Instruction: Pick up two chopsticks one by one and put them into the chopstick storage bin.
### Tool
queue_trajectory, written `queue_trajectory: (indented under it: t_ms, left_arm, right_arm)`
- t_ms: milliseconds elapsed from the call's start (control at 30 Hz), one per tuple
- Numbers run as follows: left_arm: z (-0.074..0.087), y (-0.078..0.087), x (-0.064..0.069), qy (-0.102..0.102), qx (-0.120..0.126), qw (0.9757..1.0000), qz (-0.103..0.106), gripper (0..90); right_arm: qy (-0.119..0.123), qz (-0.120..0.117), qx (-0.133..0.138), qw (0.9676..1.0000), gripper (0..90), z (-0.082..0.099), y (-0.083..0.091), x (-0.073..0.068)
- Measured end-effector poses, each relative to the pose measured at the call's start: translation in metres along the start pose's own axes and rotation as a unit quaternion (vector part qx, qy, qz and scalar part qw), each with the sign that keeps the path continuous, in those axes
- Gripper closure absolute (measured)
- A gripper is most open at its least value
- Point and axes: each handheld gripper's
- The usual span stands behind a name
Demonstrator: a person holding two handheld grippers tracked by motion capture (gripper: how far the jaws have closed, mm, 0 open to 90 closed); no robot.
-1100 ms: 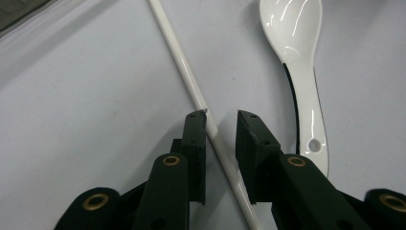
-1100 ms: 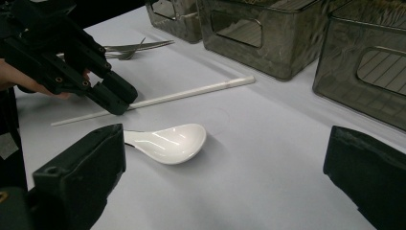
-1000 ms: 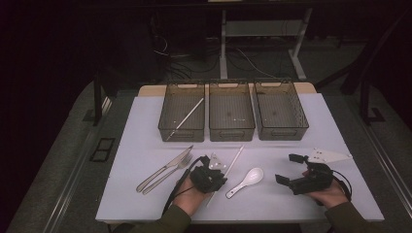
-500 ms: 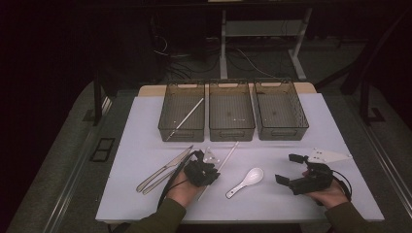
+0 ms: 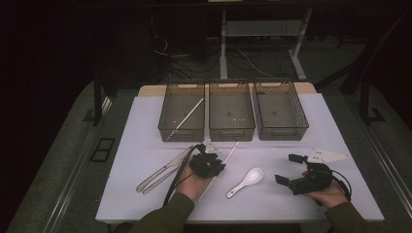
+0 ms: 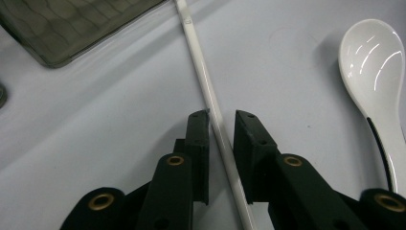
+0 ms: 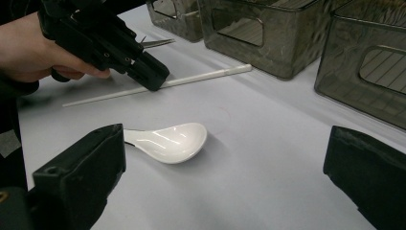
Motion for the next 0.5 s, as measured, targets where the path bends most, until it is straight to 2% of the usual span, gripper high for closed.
queue_trajectory:
  t_ms: [100, 200, 233, 333, 400, 500]
  left_arm:
    - [0.000, -0.001, 0.002, -0.002, 0.004, 1.0000, 0.004, 80.4]
    - [0.000, -0.001, 0.002, -0.003, 0.001, 0.9999, 0.016, 81.3]
    - [0.000, 0.000, 0.002, -0.011, -0.006, 0.9997, 0.022, 81.4]
    - [0.000, -0.002, 0.008, -0.016, -0.004, 0.9990, 0.041, 81.9]
    - [0.000, -0.002, 0.012, -0.027, -0.007, 0.9985, 0.048, 82.2]
    - [0.001, -0.003, 0.016, -0.019, -0.003, 0.9985, 0.051, 82.7]
  right_arm:
    - [0.001, 0.000, 0.000, 1.0000, 0.7, 0.000, 0.000, 0.000]
    - [0.000, 0.000, 0.001, 1.0000, 0.7, 0.000, 0.000, 0.000]
    - [0.000, 0.000, 0.000, 1.0000, 0.7, 0.000, 0.000, 0.000]
    - [0.000, 0.000, 0.001, 1.0000, 0.7, 0.000, 0.000, 0.000]
    - [-0.001, 0.000, 0.001, 1.0000, 0.7, 0.000, 0.000, 0.000]
    - [-0.001, 0.000, 0.001, 1.0000, 0.7, 0.000, 0.000, 0.000]
Point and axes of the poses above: each handheld gripper's, and its own axes: y roughly backward along the jaws, z roughly out of its underside, x roughly to its right, and after that the axes turned 12 degrees about x, right-handed
